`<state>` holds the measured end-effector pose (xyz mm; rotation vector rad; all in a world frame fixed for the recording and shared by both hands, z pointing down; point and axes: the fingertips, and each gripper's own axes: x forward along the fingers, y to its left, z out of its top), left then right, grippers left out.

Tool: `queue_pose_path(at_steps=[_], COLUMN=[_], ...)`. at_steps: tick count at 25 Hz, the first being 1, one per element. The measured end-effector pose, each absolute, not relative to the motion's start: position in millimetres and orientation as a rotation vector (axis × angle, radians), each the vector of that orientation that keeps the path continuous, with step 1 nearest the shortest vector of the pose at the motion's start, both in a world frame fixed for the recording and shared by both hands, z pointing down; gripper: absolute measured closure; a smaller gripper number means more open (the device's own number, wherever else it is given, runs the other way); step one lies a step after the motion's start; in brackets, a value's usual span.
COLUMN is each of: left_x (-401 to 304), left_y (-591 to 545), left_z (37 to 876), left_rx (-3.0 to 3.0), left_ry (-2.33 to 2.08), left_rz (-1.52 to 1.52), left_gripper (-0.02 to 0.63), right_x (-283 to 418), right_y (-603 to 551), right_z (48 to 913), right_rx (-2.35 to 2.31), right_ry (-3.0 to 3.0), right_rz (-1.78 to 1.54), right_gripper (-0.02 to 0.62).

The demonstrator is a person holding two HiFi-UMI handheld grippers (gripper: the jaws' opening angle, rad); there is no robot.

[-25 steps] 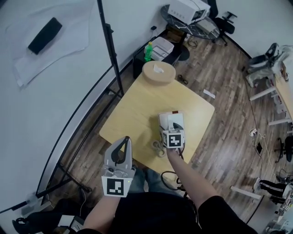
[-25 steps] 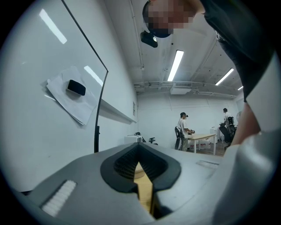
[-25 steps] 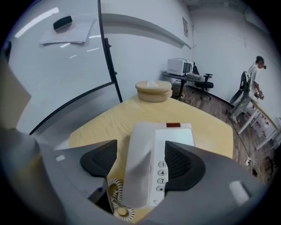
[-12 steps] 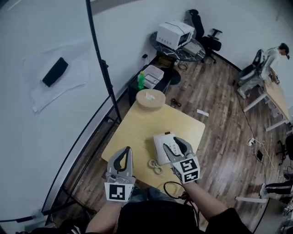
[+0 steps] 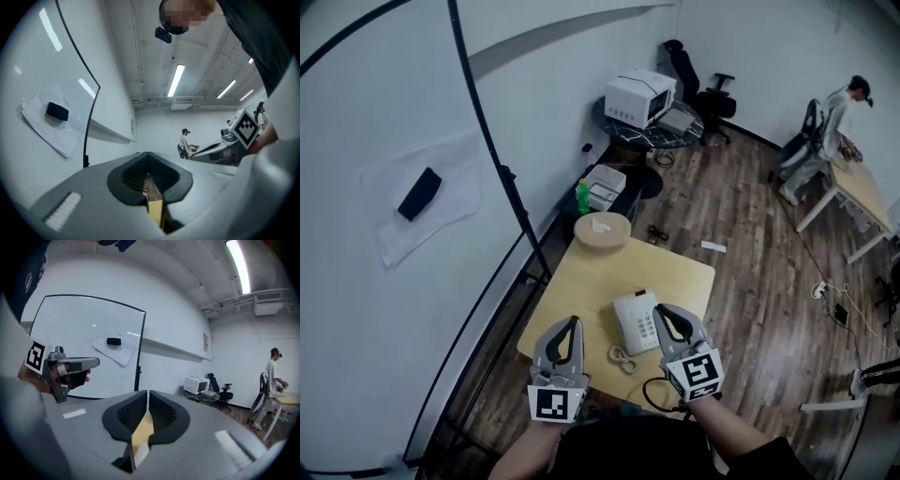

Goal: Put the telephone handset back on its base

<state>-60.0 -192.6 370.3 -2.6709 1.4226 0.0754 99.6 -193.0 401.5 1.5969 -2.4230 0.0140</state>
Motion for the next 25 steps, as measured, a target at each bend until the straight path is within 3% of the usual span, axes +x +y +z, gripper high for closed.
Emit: queue_pose_path(at_steps=[25], left_x=[-62], left_y=[-193], left_z=[369], left_rx=[-2.689], left_ry=[1.421], left_rz=[0.088], left_gripper=[0.606], right_x=[98], right_y=[-188], right_z=[402], right_rx=[1.709], right_ry=[-2.436], right_rz=[0.020], right_gripper=[0.588])
